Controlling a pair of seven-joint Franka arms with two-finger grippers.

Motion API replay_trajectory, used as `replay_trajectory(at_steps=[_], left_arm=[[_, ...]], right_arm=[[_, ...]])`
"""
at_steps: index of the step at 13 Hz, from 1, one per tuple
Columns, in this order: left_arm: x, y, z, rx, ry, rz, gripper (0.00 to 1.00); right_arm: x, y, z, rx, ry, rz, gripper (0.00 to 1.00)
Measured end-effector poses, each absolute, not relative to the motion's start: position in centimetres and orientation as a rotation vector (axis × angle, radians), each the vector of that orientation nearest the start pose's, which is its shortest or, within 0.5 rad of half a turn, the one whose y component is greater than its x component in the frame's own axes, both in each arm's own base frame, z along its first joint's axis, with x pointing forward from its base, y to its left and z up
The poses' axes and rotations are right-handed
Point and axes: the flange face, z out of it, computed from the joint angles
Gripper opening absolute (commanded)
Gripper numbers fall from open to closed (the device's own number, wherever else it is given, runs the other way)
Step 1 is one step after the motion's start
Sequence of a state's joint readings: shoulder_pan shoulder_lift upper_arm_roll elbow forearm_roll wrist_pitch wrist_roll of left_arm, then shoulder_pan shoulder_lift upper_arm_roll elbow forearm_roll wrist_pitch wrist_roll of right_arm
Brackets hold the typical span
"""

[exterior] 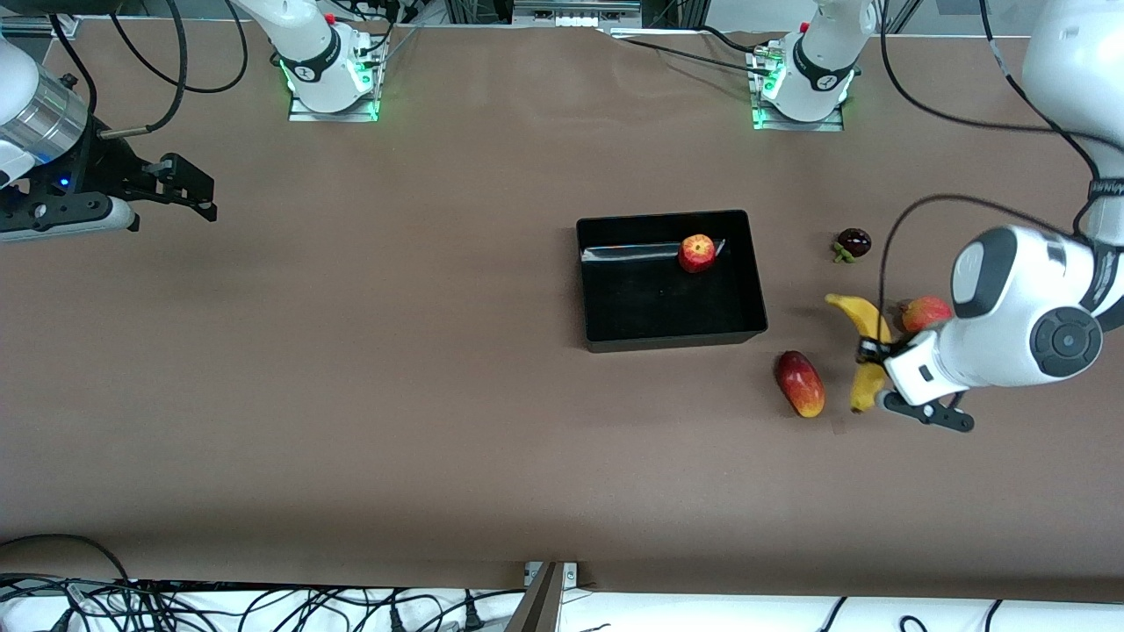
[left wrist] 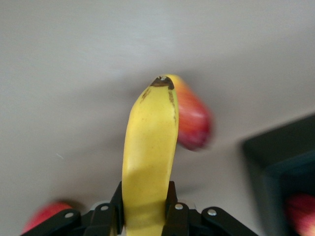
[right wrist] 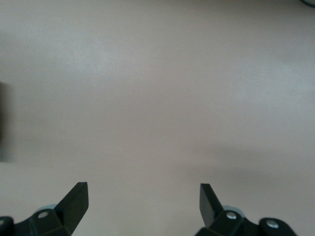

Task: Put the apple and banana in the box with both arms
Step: 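Carry the banana into the black box and open the left gripper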

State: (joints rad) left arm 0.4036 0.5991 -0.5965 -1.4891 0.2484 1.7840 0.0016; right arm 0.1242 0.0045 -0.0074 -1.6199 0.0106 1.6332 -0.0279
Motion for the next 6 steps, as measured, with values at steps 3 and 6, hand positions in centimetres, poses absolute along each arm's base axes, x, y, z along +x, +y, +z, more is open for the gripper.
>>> replay_trajectory(at_steps=[3, 6], left_arm=[[65.0, -15.9, 38.1, -3.205, 0.162, 0.378, 0.00], [60.4, -29.4, 36.4, -3.169, 0.154, 0.407, 0.00]], right_arm=[[55.7, 6.7, 60.4, -3.122, -0.227, -0.013, 1.00], [55.7, 6.7, 60.4, -3.122, -0.228, -0.014, 1.00]])
